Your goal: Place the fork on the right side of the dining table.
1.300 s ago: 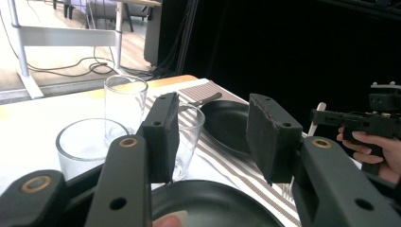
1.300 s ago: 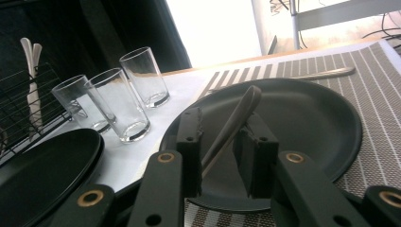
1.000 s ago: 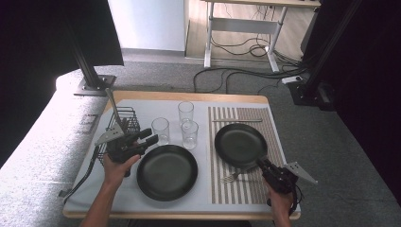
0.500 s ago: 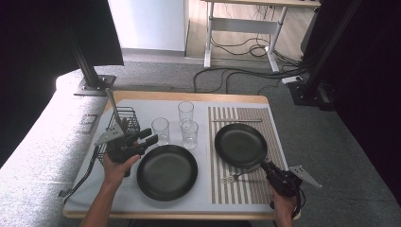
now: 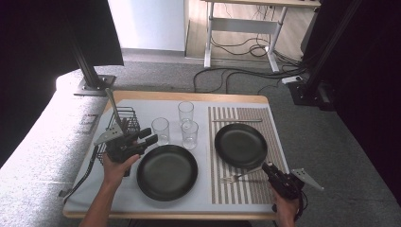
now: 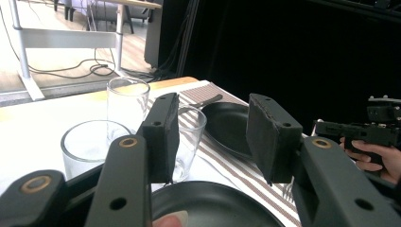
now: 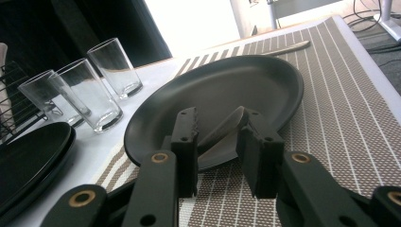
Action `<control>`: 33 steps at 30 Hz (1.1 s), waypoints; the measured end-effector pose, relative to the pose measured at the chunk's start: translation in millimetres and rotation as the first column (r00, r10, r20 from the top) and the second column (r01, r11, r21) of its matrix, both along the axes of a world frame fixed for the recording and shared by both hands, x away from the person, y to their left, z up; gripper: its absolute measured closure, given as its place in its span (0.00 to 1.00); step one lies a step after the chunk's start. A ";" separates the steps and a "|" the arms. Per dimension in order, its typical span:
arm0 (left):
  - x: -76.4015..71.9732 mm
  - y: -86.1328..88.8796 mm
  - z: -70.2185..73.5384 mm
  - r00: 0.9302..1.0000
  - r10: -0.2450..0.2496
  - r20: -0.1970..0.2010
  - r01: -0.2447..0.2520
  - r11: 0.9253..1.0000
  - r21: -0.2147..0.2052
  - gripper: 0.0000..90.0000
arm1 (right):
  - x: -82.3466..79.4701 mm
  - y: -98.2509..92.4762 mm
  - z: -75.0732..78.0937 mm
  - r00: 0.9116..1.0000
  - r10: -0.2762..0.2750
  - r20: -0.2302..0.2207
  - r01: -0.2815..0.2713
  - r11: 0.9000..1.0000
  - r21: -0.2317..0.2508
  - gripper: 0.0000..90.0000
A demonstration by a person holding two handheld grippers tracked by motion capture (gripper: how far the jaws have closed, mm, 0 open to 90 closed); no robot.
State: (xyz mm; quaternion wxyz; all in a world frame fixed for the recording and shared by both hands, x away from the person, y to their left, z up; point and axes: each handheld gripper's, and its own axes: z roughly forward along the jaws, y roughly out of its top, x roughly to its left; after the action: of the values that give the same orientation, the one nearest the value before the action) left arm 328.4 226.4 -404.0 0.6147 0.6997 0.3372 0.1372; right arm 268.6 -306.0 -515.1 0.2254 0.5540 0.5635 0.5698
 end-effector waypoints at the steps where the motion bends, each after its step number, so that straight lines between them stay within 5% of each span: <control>1: 0.1 -0.1 -0.1 1.000 0.000 0.000 0.000 1.000 0.000 0.60 | 0.0 -0.5 -0.3 1.000 -0.001 0.000 0.001 1.000 -0.001 0.76; 33: 0.4 2.7 -0.1 1.000 0.001 -0.002 -0.001 1.000 -0.005 0.60 | 4.4 -13.8 -16.3 0.997 0.000 -0.083 -0.002 1.000 -0.014 0.67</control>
State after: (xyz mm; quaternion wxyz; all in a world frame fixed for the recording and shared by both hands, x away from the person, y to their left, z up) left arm 328.8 229.2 -404.1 0.6162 0.6980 0.3384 0.1360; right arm 273.0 -319.7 -531.4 0.2054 0.5753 0.5766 0.5425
